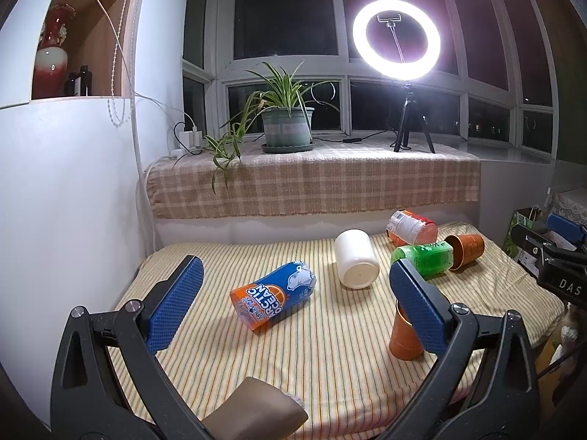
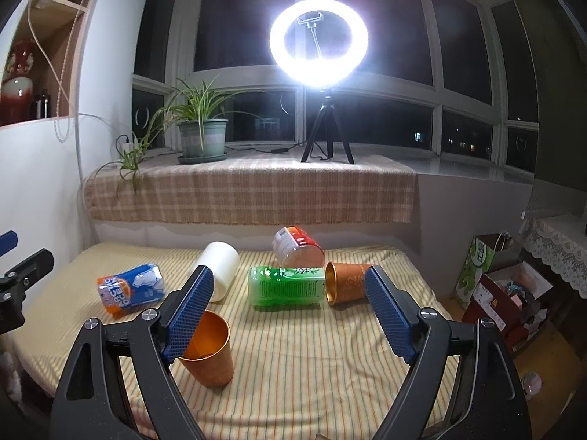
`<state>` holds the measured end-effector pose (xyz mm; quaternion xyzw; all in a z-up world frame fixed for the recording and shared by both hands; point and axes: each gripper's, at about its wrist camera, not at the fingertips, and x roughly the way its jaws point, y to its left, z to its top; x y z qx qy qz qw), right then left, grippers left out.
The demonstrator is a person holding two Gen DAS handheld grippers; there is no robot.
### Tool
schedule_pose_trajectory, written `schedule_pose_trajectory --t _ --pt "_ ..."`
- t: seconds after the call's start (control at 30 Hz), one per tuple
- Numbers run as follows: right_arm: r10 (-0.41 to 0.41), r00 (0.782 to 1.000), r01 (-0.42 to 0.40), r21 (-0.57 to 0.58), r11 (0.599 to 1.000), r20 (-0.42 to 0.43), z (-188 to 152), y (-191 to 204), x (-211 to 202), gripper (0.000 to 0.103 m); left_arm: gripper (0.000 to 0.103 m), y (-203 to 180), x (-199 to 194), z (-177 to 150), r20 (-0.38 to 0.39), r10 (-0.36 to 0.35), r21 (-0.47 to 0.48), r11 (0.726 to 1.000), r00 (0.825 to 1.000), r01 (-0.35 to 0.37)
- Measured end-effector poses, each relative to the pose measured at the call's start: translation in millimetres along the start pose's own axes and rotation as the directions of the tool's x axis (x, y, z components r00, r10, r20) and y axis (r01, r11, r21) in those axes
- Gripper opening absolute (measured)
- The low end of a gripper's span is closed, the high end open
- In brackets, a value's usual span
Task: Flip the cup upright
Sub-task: 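Open the right tool, release the upright cup and withdraw both tools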
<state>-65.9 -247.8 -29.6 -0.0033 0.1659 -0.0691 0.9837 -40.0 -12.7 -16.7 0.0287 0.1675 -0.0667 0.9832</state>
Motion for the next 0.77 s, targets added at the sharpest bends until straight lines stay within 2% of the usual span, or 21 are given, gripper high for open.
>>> schedule_pose_trajectory --t 0.77 --pt "0.005 1.000 -0.005 -0.009 1.000 0.002 1.8 2.1 -0.2 0.084 0.103 4.3 -0.8 -0.2 0.009 0.015 0.014 1.000 1.000 -0.015"
